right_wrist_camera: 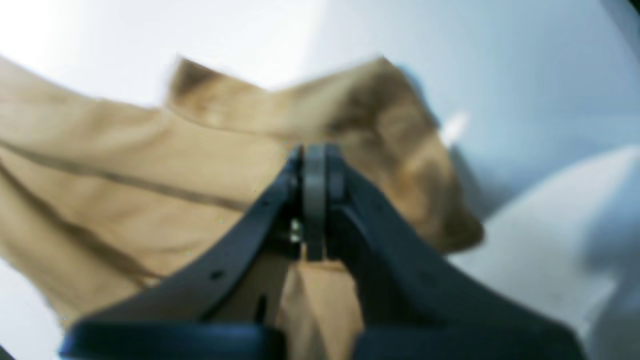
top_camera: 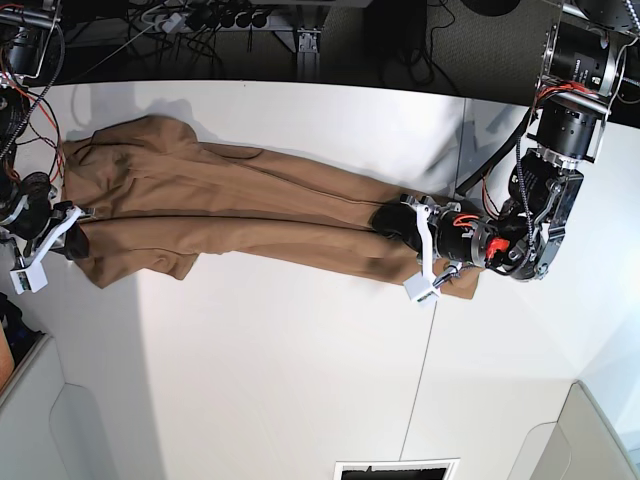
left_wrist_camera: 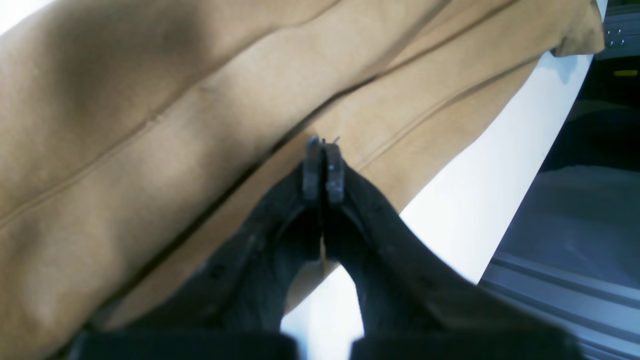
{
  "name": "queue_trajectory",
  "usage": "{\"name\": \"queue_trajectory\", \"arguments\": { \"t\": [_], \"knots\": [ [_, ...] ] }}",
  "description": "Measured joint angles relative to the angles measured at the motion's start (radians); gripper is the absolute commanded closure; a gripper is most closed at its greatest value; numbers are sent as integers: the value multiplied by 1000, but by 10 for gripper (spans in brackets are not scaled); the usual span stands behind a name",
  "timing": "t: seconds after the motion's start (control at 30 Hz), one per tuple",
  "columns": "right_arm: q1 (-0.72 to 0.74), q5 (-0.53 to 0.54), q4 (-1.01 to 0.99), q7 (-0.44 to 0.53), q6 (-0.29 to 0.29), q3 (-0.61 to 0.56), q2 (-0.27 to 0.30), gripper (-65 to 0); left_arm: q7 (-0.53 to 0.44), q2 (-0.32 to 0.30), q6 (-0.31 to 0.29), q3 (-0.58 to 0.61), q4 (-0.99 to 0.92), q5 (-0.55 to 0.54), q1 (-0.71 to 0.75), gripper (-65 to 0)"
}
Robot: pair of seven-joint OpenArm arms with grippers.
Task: Layout the t-shirt on the table in an organized manner, then fold the t-shirt properly
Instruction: 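Regrasp the collar end with the right gripper, left gripper holding strip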
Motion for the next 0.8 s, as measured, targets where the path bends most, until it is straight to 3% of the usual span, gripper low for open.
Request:
{"name": "queue_trajectory", "arguments": {
  "t": [0.03,0.13,0.17,0.2,0.47,0.53,0.63,0.67,0.8],
  "knots": [
    [0,-5,-11,13,0,0,0,-7,0,-1,0,0,0,0,0,0],
    [5,-43,-60,64,-3,0,0,-322,0,0,0,0,0,1,0,0],
    [11,-47,-83,77,-1,0,0,-385,0,0,0,0,0,1,0,0],
    [19,-53,-109,87,1,-1,0,-408,0,0,0,0,0,0,0,0],
    [85,-120,-272,163,-4,-148,0,-399,0,0,0,0,0,0,0,0],
    [99,-122,-278,161,-6,-190,3,-312,0,0,0,0,0,0,0,0],
    [100,-112,-278,171,-7,-217,1,-40,0,0,0,0,0,0,0,0],
    [99,-104,-278,172,-7,-217,0,0,0,0,0,0,0,0,0,0],
    [97,-103,-243,121,-7,-216,0,0,-1,0,0,0,0,0,0,0]
  ]
}}
